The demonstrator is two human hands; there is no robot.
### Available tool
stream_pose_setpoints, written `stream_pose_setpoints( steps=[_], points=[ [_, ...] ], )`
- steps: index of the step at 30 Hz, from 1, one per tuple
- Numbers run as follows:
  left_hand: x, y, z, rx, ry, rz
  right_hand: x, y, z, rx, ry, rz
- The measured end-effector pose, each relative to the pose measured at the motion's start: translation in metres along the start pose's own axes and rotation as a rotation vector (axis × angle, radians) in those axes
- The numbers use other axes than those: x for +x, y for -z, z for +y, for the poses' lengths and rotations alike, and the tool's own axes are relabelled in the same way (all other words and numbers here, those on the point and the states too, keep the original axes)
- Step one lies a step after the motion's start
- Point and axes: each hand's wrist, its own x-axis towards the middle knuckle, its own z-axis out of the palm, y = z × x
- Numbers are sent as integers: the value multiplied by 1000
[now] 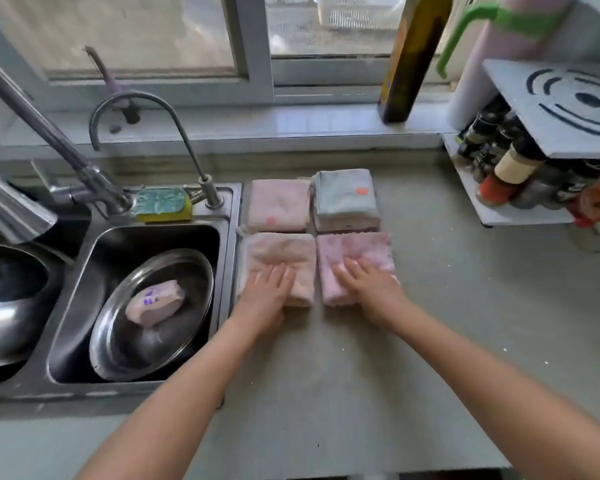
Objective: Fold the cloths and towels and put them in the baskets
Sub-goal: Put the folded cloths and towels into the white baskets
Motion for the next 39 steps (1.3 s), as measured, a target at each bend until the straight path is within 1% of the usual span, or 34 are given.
stream_pose_setpoints(
  steps=[1, 2, 4, 6, 7, 9, 10, 11, 12, 13, 14, 16, 18, 20, 21, 23, 25, 29, 32, 35, 37, 39],
  points=[
    [4, 4, -1, -50, 8, -29, 4, -3, 4, 19, 40, 27],
    [7, 3, -2, -69, 10, -25, 6, -6, 8, 22, 57, 17],
    [14, -2, -6, -71, -26, 8, 9, -13, 13, -10, 67, 36],
    [20, -8, -5, -26, -23, 54, 12, -19, 16, -24, 83, 63],
    [23, -9, -2, -9, -27, 92, 12, -19, 18, -10, 86, 87],
    [27, -1, 2, 33, -25, 166, 12, -12, 16, 34, 92, 79],
    [29, 4, 1, 23, -4, 181, 11, -6, 15, 90, 91, 87],
    [31, 10, -2, -29, 15, 177, 10, -3, 14, 139, 80, 129],
    [31, 14, -6, -124, 39, 185, 8, 1, 13, 218, 43, 121],
    [29, 21, -11, -247, 66, 161, 7, 6, 12, 324, -13, 109],
    [26, 27, -14, -403, 99, 173, 5, 13, 11, 425, -78, 113],
    [11, 44, -14, -627, 209, 243, -1, 31, 5, 636, -191, 153],
    [-8, 59, -10, -878, 338, 279, -8, 51, -5, 924, -265, 172],
    [-30, 69, -9, -1168, 483, 325, -14, 73, -23, 1203, -282, 174],
    [-43, 74, -10, -1273, 560, 353, -16, 83, -35, 1302, -271, 170],
    [-74, 78, -14, -1437, 655, 417, -22, 102, -66, 1396, -199, 147],
    [-111, 80, -19, -1524, 694, 479, -30, 118, -107, 1334, -90, 116],
    [-206, 68, -30, -1517, 805, 612, -52, 131, -205, 1063, 72, 76],
    [-295, 49, -37, -1526, 906, 713, -80, 133, -287, 920, 183, 39],
    [-395, 25, -39, -1547, 1032, 800, -120, 132, -376, 823, 422, -29],
    [-463, 11, -36, -1549, 1067, 813, -152, 130, -436, 748, 559, -58],
    [-531, 0, -28, -1543, 1074, 818, -182, 122, -494, 701, 659, -113]
  ],
)
